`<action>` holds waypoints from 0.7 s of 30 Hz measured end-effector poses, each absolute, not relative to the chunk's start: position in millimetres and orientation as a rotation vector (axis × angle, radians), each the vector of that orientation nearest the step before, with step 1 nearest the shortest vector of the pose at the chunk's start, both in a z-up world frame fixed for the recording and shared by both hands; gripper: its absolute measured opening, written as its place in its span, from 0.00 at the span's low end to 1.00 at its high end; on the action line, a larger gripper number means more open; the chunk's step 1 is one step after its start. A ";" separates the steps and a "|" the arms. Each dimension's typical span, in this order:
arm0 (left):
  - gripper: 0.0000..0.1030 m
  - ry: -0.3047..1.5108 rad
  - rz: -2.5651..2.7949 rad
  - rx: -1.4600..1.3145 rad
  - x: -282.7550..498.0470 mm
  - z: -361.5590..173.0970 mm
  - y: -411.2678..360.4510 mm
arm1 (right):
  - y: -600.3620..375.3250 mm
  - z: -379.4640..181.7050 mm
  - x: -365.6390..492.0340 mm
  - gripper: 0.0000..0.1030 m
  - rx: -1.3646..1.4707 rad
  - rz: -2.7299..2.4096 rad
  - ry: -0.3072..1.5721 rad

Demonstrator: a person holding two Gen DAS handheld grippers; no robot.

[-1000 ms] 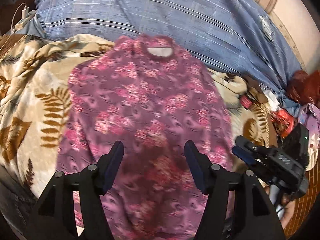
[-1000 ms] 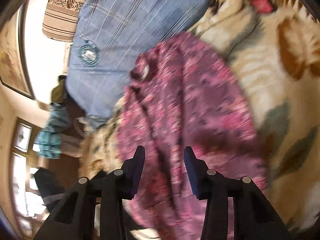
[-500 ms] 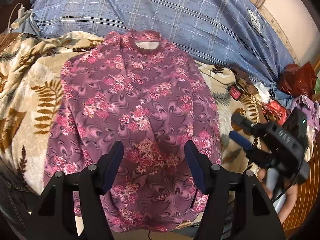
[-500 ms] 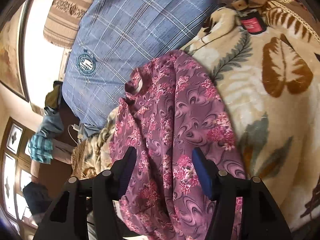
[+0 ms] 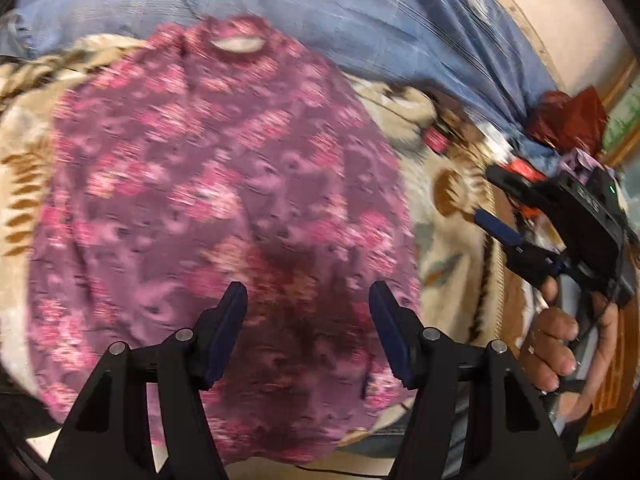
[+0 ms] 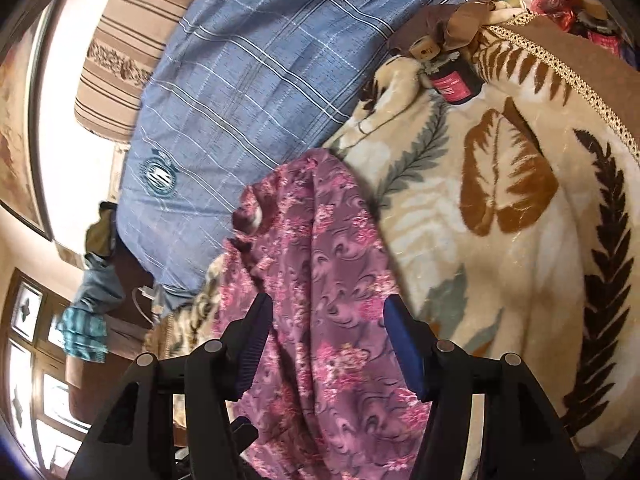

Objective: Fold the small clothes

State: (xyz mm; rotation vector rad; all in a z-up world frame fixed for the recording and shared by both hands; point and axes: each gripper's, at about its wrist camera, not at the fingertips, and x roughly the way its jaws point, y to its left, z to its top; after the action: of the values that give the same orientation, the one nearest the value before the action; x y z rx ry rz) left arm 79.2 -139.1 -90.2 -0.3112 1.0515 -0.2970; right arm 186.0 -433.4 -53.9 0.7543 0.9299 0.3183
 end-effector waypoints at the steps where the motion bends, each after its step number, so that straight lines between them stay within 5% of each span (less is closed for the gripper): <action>1: 0.61 1.062 -0.327 -0.301 80.1 -93.5 -146.2 | -433.9 -55.7 186.8 0.59 0.749 0.303 0.937; 13: 0.61 1.153 -0.442 -0.271 74.0 -121.2 -175.3 | -423.1 -126.7 211.5 0.53 0.792 0.261 1.218; 17: 0.61 1.143 -0.415 -0.275 71.6 -116.6 -165.2 | -419.5 -139.3 206.7 0.40 0.778 0.226 1.288; 21: 0.61 1.116 -0.388 -0.303 70.2 -105.2 -148.9 | -413.2 -140.3 202.7 0.38 0.732 0.212 1.296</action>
State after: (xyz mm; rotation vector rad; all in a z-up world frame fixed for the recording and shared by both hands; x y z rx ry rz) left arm 70.2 -148.9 -105.2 -0.3028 1.1162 -0.3881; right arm 202.7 -413.2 -140.3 0.7323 1.2959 0.2121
